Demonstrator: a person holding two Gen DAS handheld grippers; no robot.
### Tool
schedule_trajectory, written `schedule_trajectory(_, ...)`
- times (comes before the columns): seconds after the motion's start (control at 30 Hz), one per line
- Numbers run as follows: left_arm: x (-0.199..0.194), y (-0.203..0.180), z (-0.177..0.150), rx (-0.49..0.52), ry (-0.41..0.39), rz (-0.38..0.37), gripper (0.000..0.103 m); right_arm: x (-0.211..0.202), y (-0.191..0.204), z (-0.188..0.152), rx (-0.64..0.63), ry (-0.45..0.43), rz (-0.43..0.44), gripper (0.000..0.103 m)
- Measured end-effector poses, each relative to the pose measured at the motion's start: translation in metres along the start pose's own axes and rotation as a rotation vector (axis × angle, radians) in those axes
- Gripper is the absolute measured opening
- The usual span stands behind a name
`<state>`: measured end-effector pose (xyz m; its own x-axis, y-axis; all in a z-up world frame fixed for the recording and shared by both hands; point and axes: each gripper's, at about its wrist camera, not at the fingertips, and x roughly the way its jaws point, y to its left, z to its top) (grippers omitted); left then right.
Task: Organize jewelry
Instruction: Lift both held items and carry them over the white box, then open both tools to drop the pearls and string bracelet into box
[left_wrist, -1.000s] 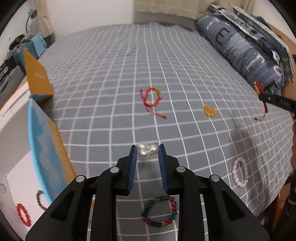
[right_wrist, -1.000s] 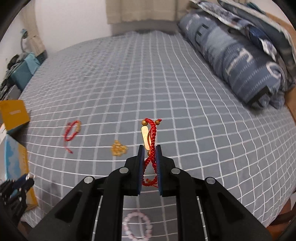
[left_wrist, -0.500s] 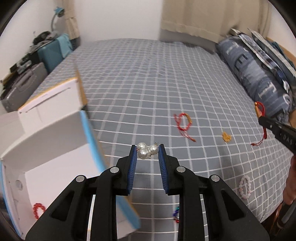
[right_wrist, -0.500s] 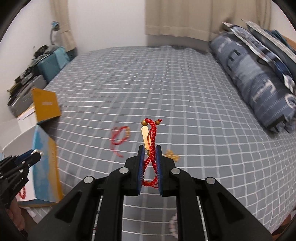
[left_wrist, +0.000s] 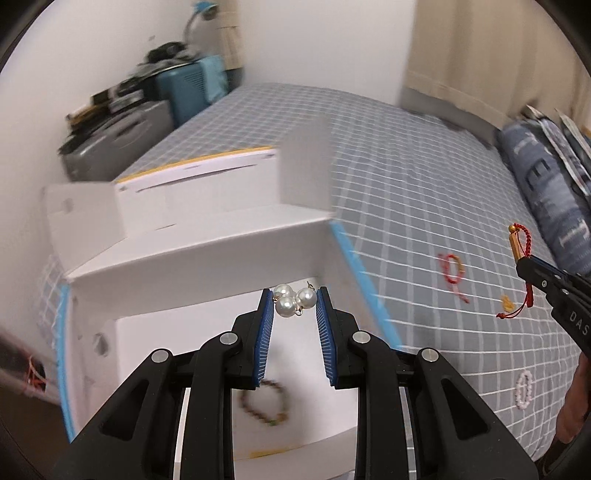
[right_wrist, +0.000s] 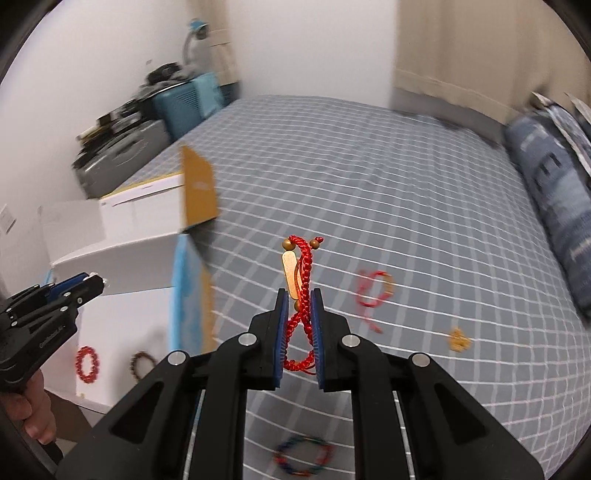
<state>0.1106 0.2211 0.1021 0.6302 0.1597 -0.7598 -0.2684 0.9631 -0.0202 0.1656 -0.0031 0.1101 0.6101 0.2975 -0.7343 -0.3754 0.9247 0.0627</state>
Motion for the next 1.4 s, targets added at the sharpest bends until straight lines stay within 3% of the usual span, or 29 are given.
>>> schedule_trajectory(0.37, -0.007, 0.089, -0.020, -0.115, 0.029, 0.095, 0.023, 0.023, 0.120, -0.003, -0.152, 0.037, 0.129, 0.012)
schedule_trajectory(0.67, 0.007, 0.118, -0.048, -0.159, 0.091, 0.126, 0.023, 0.051, 0.182, -0.027, -0.214, 0.115, 0.188, 0.012)
schedule_trajectory(1.2, 0.043, 0.132, -0.081, -0.174, 0.239, 0.106, 0.023, 0.102, 0.205, -0.053, -0.202, 0.321, 0.194, 0.012)
schedule_trajectory(1.4, 0.046, 0.138, -0.084, -0.178, 0.251, 0.124, 0.024, 0.109, 0.206, -0.060, -0.216, 0.347, 0.205, 0.012)
